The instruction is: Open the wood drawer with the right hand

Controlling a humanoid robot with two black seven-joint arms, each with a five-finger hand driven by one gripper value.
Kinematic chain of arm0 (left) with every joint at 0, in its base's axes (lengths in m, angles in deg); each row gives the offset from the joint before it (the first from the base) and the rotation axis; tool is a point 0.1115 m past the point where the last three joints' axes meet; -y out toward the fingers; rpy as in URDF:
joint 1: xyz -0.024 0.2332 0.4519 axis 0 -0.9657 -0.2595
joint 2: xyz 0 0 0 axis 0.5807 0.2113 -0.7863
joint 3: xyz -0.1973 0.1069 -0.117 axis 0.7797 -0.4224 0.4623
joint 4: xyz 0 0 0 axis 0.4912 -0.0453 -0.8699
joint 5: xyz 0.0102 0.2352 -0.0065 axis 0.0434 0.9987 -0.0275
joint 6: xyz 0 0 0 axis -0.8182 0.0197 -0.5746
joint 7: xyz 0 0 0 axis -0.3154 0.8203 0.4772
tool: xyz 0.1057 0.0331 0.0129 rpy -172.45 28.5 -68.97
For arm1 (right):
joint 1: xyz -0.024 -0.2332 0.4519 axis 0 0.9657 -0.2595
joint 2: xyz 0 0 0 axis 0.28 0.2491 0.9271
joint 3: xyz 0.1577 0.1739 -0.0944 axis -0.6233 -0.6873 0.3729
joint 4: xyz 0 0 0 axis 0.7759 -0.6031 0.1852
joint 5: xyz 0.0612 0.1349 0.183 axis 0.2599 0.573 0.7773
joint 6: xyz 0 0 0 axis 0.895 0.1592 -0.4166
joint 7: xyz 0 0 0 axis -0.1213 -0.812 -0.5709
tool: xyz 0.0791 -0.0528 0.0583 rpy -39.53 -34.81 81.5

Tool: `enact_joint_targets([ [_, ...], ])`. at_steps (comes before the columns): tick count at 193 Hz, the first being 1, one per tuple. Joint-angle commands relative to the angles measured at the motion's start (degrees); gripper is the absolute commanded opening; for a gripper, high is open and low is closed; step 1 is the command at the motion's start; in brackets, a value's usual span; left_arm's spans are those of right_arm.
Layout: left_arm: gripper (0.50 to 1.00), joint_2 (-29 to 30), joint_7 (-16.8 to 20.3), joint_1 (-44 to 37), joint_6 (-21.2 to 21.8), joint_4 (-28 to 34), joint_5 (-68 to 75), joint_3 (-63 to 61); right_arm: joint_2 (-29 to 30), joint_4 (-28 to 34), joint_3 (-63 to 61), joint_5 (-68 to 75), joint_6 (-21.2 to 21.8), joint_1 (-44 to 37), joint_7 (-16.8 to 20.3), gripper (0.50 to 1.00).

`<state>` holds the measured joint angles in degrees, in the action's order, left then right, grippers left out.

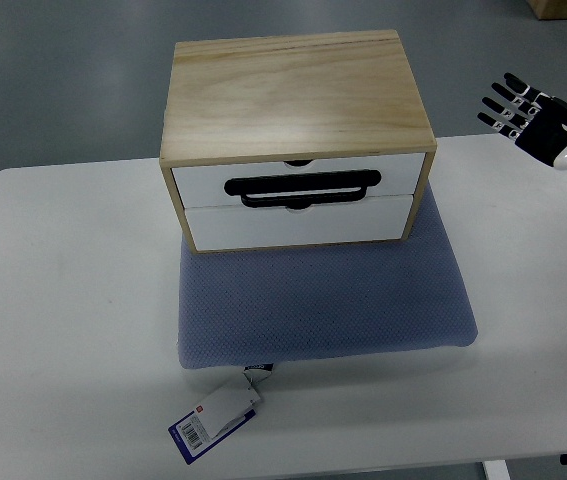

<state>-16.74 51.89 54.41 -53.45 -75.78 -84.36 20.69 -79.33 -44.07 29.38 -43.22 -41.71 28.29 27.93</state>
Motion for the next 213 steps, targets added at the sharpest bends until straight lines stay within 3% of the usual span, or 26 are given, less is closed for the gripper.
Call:
enact_joint_targets([
  [1, 1.000, 0.0, 0.0, 0.0, 0.0, 0.1, 0.0, 0.0, -2.3, 0.0, 0.4, -0.5, 0.1, -1.0, 0.0, 0.952],
  [32, 1.000, 0.0, 0.0, 0.0, 0.0, 0.0, 0.0, 0.0, -5.6, 0.2, 0.4, -4.7, 1.5, -1.3, 0.0, 0.952],
  [59, 1.000, 0.0, 0.0, 0.0, 0.0, 0.0, 0.0, 0.0, -7.0, 0.2, 0.1, -15.9, 6.5, -3.0, -0.3, 0.952],
  [87, 1.000, 0.0, 0.0, 0.0, 0.0, 0.0, 0.0, 0.0, -12.0, 0.6, 0.3, -23.3, 6.6, -4.3, -5.6, 0.956],
  [106, 1.000, 0.0, 0.0, 0.0, 0.0, 0.0, 0.0, 0.0, -13.3, 1.7, 0.4, -25.6, 6.6, -5.0, -7.2, 0.956],
  [145, 1.000, 0.0, 0.0, 0.0, 0.0, 0.0, 0.0, 0.0, -16.4, 6.4, 0.4, -26.3, 6.6, -6.4, -7.5, 0.956],
  [148, 1.000, 0.0, 0.0, 0.0, 0.0, 0.0, 0.0, 0.0, -17.8, 9.7, 0.4, -26.4, 6.6, -6.9, -7.5, 0.956],
  [174, 1.000, 0.0, 0.0, 0.0, 0.0, 0.0, 0.0, 0.0, -21.0, 16.0, 0.2, -31.1, 6.6, -8.5, -7.5, 0.956],
  [213, 1.000, 0.0, 0.0, 0.0, 0.0, 0.0, 0.0, 0.0, -22.5, 21.1, -0.8, -33.0, 6.6, -10.0, -7.3, 0.954],
])
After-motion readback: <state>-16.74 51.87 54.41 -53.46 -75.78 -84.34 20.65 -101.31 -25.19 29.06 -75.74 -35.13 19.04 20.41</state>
